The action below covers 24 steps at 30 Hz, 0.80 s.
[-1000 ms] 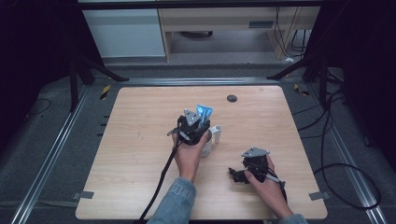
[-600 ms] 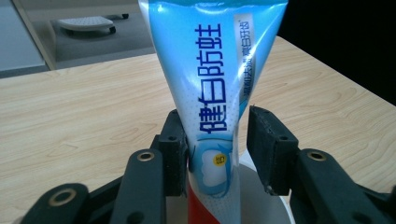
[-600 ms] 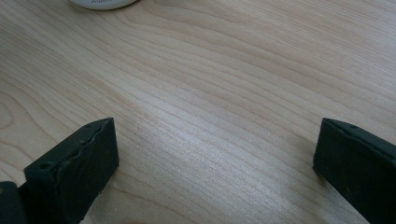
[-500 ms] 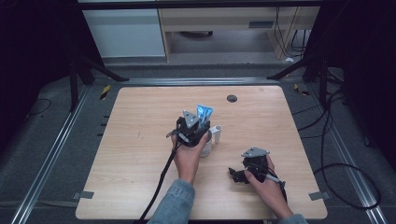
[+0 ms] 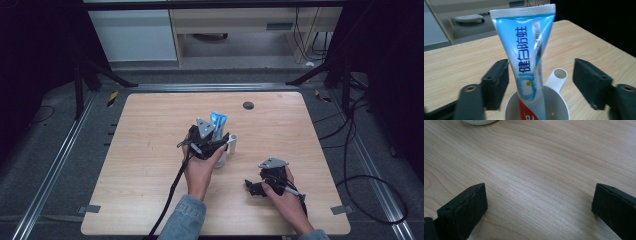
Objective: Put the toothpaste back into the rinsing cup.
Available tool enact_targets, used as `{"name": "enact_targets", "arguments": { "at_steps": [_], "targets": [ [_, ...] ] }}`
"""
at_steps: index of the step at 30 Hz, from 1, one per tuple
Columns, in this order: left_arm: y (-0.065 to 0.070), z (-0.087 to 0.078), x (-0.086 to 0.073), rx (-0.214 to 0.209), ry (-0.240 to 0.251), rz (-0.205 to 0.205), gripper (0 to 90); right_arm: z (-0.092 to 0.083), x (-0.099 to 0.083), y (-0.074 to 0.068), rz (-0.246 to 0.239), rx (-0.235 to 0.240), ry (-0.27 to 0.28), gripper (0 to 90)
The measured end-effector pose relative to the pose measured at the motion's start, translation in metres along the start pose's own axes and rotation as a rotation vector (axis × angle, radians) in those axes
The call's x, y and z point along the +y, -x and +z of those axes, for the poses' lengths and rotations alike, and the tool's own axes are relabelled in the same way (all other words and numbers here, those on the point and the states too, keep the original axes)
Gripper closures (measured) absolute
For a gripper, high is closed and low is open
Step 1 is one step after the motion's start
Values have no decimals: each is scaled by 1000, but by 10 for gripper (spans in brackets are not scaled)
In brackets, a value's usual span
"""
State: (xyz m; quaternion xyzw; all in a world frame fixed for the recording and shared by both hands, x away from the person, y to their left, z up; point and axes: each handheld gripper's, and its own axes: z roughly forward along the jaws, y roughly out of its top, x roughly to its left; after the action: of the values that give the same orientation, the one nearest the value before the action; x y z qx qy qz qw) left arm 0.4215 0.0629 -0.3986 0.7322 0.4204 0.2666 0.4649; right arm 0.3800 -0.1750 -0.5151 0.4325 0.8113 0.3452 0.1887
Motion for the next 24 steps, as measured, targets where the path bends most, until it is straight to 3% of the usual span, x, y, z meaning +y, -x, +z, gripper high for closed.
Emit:
{"name": "enact_targets", "arguments": {
  "at_steps": [4, 11, 24],
  "targets": [
    [3, -2, 3, -34, -35, 9, 126, 0, 0, 0, -1, -1, 0, 3],
    [6, -10, 8, -68, -61, 24, 47, 0, 0, 0, -4, -2, 1, 3],
    [0, -22, 3, -65, -121, 85, 38, 0, 0, 0, -2, -2, 0, 3]
  ]
}}
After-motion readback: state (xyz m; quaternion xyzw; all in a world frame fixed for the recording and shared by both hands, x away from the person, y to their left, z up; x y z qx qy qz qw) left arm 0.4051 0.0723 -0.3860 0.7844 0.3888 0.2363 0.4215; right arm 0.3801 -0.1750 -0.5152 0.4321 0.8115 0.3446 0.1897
